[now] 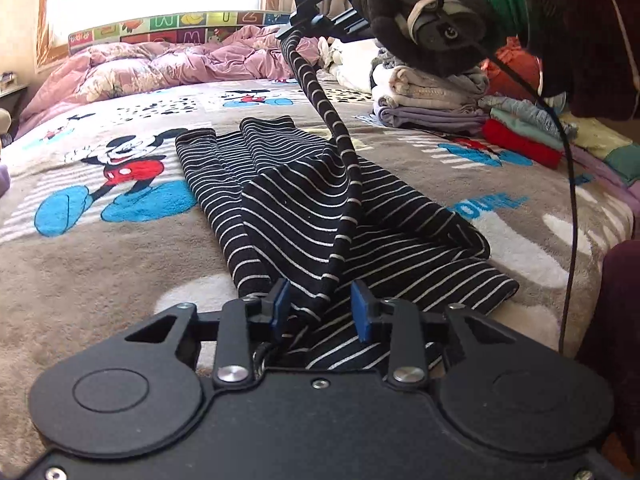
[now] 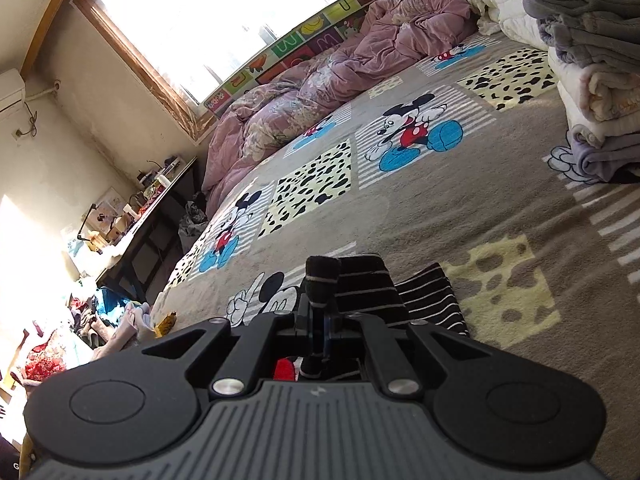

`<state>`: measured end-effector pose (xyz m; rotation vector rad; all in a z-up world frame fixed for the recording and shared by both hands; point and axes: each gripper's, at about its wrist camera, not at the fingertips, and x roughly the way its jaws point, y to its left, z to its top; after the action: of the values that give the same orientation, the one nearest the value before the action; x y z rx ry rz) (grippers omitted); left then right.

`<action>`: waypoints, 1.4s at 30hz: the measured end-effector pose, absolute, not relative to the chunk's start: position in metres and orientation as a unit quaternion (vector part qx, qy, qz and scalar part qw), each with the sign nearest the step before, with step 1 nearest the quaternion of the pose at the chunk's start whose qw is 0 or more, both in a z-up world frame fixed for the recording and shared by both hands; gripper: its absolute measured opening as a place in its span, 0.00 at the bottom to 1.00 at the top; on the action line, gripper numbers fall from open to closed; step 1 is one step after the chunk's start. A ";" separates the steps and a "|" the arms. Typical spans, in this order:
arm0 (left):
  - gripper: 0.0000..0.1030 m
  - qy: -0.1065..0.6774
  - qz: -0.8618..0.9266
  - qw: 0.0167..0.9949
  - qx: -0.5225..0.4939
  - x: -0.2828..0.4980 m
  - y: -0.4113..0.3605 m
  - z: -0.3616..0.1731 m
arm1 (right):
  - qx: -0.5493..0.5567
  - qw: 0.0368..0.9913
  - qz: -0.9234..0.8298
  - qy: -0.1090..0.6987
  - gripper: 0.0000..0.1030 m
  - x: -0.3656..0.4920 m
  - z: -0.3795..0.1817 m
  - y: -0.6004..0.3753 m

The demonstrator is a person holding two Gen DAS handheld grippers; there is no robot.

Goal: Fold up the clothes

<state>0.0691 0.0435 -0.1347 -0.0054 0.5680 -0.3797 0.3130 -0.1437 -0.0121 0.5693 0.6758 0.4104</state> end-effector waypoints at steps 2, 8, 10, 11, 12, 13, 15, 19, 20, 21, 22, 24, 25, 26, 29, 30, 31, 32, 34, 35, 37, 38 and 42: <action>0.21 0.288 -0.192 0.937 -0.037 0.073 0.051 -0.135 | 0.267 0.883 0.194 0.333 0.07 0.323 -0.017 -0.133; 0.19 0.295 -0.195 0.935 -0.036 0.074 0.050 -0.135 | 0.242 0.883 0.186 0.357 0.07 0.352 -0.032 -0.102; 0.18 0.300 -0.197 0.932 -0.046 0.075 0.053 -0.136 | 0.230 0.883 0.190 0.363 0.07 0.360 -0.035 -0.091; 0.17 0.302 -0.198 0.931 -0.051 0.076 0.055 -0.136 | 0.222 0.883 0.194 0.365 0.07 0.363 -0.036 -0.085; 0.17 0.304 -0.198 0.930 -0.056 0.077 0.057 -0.136 | 0.213 0.884 0.198 0.367 0.07 0.366 -0.037 -0.079; 0.17 0.306 -0.199 0.929 -0.060 0.077 0.058 -0.137 | 0.206 0.884 0.201 0.369 0.07 0.368 -0.037 -0.073; 0.17 0.307 -0.200 0.928 -0.064 0.078 0.059 -0.137 | 0.196 0.883 0.209 0.371 0.07 0.372 -0.037 -0.062; 0.15 0.313 -0.204 0.923 -0.093 0.080 0.067 -0.138 | 0.174 0.883 0.214 0.379 0.07 0.379 -0.039 -0.041; 0.15 0.315 -0.205 0.921 -0.104 0.081 0.071 -0.138 | 0.169 0.883 0.214 0.382 0.07 0.381 -0.041 -0.036; 0.15 0.316 -0.206 0.919 -0.114 0.082 0.073 -0.139 | 0.163 0.883 0.212 0.386 0.07 0.383 -0.044 -0.032; 0.15 0.318 -0.206 0.917 -0.123 0.082 0.076 -0.139 | 0.158 0.882 0.209 0.392 0.07 0.386 -0.048 -0.028; 0.14 0.321 -0.207 0.914 -0.139 0.084 0.080 -0.140 | 0.151 0.877 0.200 0.411 0.08 0.391 -0.057 -0.021; 0.14 0.323 -0.207 0.912 -0.147 0.085 0.081 -0.140 | 0.149 0.873 0.196 0.421 0.12 0.393 -0.062 -0.019; 0.14 0.324 -0.206 0.910 -0.155 0.086 0.083 -0.141 | 0.150 0.871 0.193 0.426 0.17 0.393 -0.065 -0.020; 0.14 0.325 -0.205 0.903 -0.192 0.088 0.092 -0.141 | 0.154 0.874 0.205 0.413 0.36 0.385 -0.065 -0.031; 0.14 0.325 -0.205 0.900 -0.204 0.088 0.095 -0.142 | 0.150 0.877 0.207 0.407 0.38 0.382 -0.063 -0.036; 0.14 0.325 -0.205 0.897 -0.216 0.089 0.098 -0.142 | 0.143 0.880 0.209 0.403 0.39 0.379 -0.062 -0.043; 0.14 0.326 -0.206 0.895 -0.224 0.089 0.099 -0.142 | 0.137 0.881 0.211 0.400 0.39 0.377 -0.062 -0.050; 0.14 0.326 -0.207 0.895 -0.223 0.089 0.098 -0.142 | 0.128 0.883 0.210 0.400 0.39 0.374 -0.065 -0.063; 0.14 0.326 -0.208 0.896 -0.220 0.088 0.096 -0.141 | 0.125 0.883 0.210 0.401 0.39 0.373 -0.066 -0.069; 0.14 0.325 -0.208 0.898 -0.212 0.087 0.093 -0.141 | 0.125 0.883 0.211 0.399 0.39 0.371 -0.069 -0.080; 0.14 0.325 -0.207 0.899 -0.209 0.087 0.092 -0.141 | 0.125 0.883 0.213 0.399 0.39 0.370 -0.071 -0.084; 0.14 0.327 -0.204 0.900 -0.205 0.088 0.091 -0.142 | 0.109 0.882 0.229 0.396 0.39 0.371 -0.077 -0.082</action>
<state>0.0885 0.0914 -0.1417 -0.4246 0.6762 -0.4223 0.3706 -0.0820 -0.0774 0.2276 0.8250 0.4763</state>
